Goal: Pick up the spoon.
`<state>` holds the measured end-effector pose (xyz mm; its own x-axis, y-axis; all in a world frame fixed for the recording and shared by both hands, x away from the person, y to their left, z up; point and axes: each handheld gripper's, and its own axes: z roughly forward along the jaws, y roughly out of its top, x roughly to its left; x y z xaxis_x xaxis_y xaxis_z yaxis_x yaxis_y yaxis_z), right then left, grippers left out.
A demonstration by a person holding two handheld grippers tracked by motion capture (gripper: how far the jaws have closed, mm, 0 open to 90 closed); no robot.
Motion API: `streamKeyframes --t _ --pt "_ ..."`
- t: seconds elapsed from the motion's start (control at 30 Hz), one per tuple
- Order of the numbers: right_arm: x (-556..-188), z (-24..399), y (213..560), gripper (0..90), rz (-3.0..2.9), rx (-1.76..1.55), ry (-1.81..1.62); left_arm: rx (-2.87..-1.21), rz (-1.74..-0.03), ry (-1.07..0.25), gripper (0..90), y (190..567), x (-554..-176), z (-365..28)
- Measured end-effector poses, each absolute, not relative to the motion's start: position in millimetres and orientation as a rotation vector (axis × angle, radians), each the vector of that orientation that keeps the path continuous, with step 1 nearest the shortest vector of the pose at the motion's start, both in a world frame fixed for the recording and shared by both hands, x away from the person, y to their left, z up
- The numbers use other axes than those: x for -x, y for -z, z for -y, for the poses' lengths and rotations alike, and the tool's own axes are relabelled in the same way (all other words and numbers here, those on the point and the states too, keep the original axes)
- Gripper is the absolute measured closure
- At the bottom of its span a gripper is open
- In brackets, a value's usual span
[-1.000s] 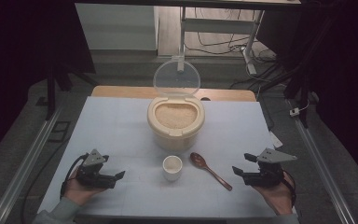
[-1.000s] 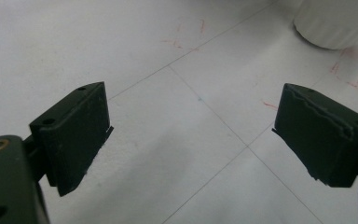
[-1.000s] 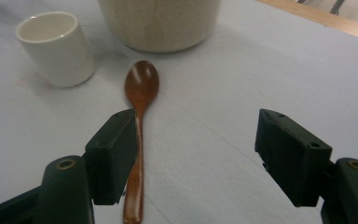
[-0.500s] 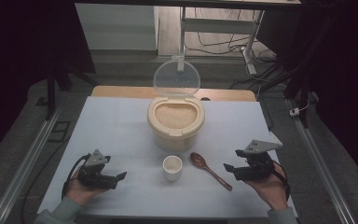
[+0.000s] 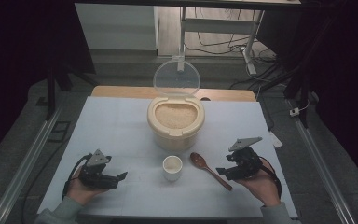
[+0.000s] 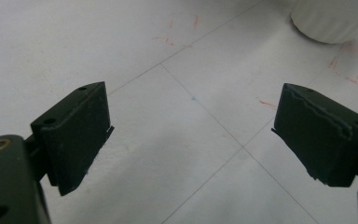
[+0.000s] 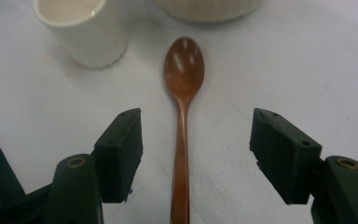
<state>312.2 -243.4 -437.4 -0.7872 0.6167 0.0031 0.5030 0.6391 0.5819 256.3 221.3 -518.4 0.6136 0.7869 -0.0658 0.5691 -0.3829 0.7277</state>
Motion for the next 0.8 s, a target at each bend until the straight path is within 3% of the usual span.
streamKeyframes --t 0.8 --pt "-320.7 227.0 484.8 41.0 -2.802 -0.954 -0.551 -2.127 -1.053 -0.378 10.6 520.6 -256.2 -220.1"
